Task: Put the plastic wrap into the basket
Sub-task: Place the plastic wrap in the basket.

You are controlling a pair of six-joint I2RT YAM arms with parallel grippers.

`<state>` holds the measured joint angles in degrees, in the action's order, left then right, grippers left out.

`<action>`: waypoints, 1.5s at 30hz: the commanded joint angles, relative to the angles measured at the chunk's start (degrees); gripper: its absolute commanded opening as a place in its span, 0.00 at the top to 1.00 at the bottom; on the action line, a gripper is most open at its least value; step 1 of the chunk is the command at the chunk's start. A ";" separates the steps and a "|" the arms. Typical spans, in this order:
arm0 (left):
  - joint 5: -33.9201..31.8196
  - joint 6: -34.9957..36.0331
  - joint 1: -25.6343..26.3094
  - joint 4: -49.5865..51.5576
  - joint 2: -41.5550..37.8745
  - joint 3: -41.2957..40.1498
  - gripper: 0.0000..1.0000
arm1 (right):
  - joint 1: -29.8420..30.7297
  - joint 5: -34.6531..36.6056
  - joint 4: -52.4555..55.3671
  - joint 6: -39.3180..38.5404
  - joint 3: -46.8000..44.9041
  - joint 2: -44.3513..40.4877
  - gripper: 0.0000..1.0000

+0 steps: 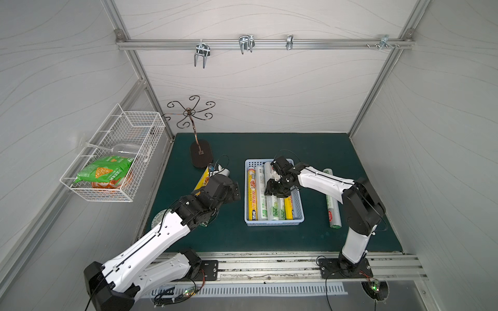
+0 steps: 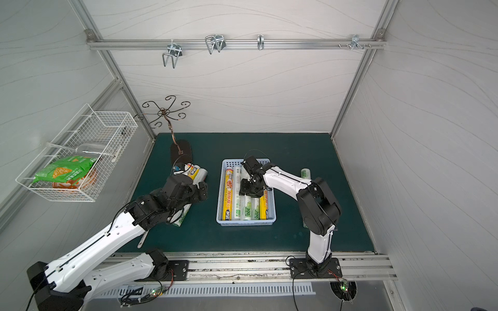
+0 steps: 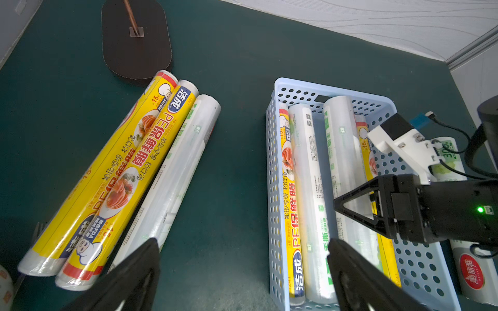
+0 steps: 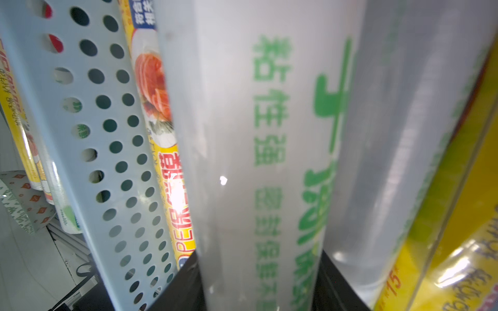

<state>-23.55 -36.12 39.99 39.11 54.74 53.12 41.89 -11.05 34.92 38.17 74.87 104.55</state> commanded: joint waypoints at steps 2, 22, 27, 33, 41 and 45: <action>-0.20 0.35 -0.39 -2.13 -0.27 0.58 0.01 | 0.91 0.58 -0.33 0.36 -0.06 0.07 0.57; 0.52 -0.27 -0.44 -2.38 0.81 0.40 0.01 | 0.75 5.21 5.26 -4.09 0.01 -8.03 0.28; 0.33 -0.05 -0.45 -2.16 0.81 0.39 0.01 | 0.76 6.39 9.05 -6.85 1.28 -11.91 0.28; -0.96 0.59 -0.55 -1.34 0.38 0.37 0.01 | 0.81 8.57 12.74 -9.61 1.45 -17.00 0.26; -3.14 1.92 -1.04 -0.27 0.54 0.57 0.01 | 0.07 8.47 12.78 -11.80 -2.39 -24.56 0.25; -3.85 2.66 -1.15 -0.18 0.94 0.49 0.01 | -1.02 8.22 10.93 -12.73 -5.50 -28.33 0.21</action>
<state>-25.56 -34.85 39.24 39.24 55.40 53.10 41.78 -3.31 45.56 27.16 71.42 78.65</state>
